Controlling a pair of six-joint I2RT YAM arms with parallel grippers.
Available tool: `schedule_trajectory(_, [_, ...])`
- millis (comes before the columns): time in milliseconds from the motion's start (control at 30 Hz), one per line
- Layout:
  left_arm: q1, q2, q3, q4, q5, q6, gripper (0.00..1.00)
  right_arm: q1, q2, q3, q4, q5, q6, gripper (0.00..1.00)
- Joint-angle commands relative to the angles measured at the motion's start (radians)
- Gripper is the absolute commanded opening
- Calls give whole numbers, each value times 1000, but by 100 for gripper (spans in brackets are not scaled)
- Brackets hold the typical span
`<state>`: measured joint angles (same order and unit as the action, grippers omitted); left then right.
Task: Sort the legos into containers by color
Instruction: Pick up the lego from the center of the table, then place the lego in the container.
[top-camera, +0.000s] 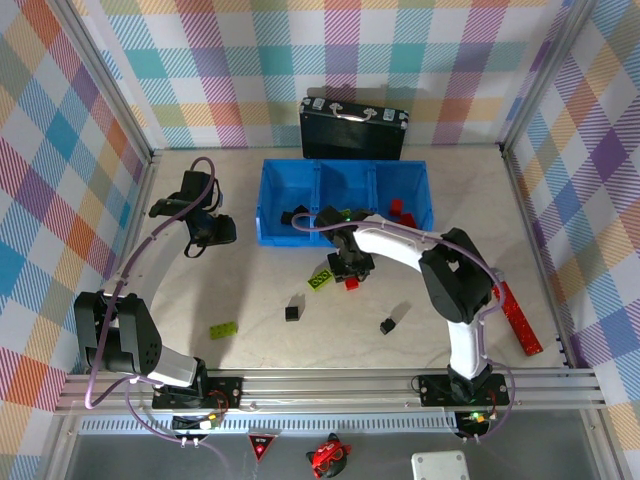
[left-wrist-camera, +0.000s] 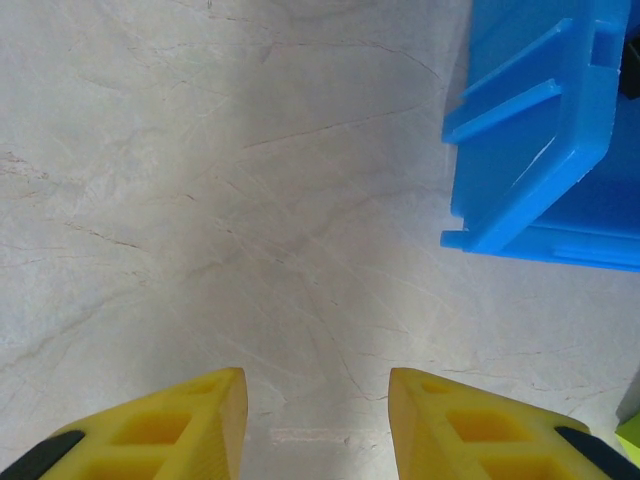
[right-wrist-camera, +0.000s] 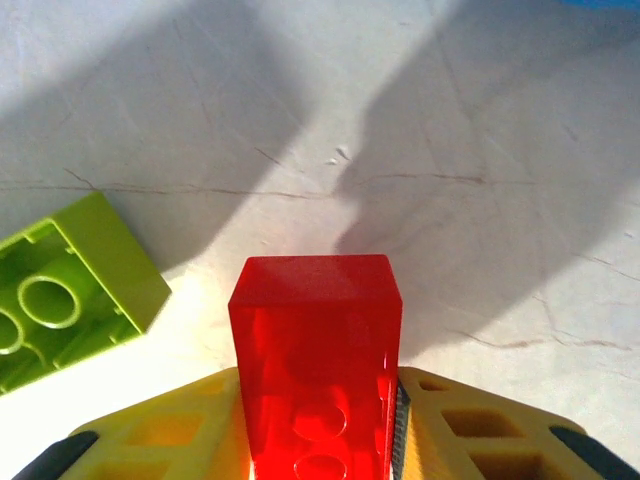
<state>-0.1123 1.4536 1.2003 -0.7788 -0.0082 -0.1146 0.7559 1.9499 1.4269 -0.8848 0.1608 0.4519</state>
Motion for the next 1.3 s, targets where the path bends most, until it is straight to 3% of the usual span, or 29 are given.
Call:
schedule_trajectory(0, [11,2,-1,-4,8,12,42,-38,-73,-44,-34,31,-22,38])
schedule_trajectory(367, [16,5,-1,-4,11,11,42,-204,-243,-176,-56,66,-75,39])
schedule_trajectory(567, [17,8,1,-5,13,12,41,-282,-271,-139,-48,24,-122,39])
schedule_trajectory(1000, [19,11,0,-5,13,12,41,-432,-126,122,-72,-45,-236,40])
schedule_trajectory(1267, [20,14,-4,-7,5,13,41,-521,21,302,-68,-268,-231,40])
